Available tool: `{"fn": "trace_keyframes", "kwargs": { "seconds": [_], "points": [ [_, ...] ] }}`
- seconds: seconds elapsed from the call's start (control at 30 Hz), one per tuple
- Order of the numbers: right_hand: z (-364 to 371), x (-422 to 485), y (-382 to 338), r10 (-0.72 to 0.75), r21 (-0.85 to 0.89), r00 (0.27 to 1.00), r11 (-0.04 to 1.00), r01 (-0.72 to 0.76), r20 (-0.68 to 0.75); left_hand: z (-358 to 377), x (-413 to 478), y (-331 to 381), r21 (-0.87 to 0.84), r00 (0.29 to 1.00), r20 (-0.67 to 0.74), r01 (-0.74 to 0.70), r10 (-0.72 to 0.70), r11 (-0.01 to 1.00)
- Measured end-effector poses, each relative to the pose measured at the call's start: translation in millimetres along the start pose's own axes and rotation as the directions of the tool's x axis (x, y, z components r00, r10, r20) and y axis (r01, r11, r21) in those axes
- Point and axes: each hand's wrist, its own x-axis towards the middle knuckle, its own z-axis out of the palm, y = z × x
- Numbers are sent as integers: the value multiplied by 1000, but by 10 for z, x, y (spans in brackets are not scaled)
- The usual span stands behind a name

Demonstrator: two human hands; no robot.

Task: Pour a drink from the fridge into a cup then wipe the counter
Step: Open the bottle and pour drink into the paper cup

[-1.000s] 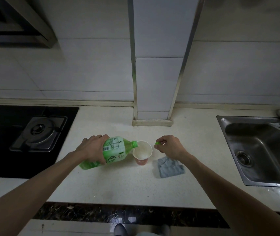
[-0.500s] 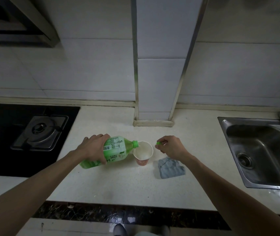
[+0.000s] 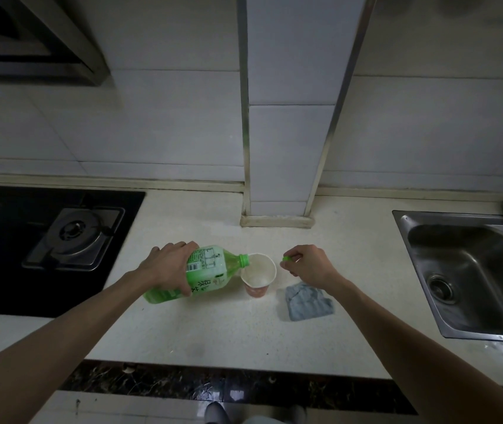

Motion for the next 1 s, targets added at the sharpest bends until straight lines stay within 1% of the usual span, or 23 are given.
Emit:
{"fn": "trace_keyframes", "kwargs": {
  "seconds": [1.0],
  "points": [
    [-16, -115, 7, 4, 22, 1000, 1000, -4, 3, -11, -58, 40, 11, 1000, 3, -5, 5, 1000]
  ]
}}
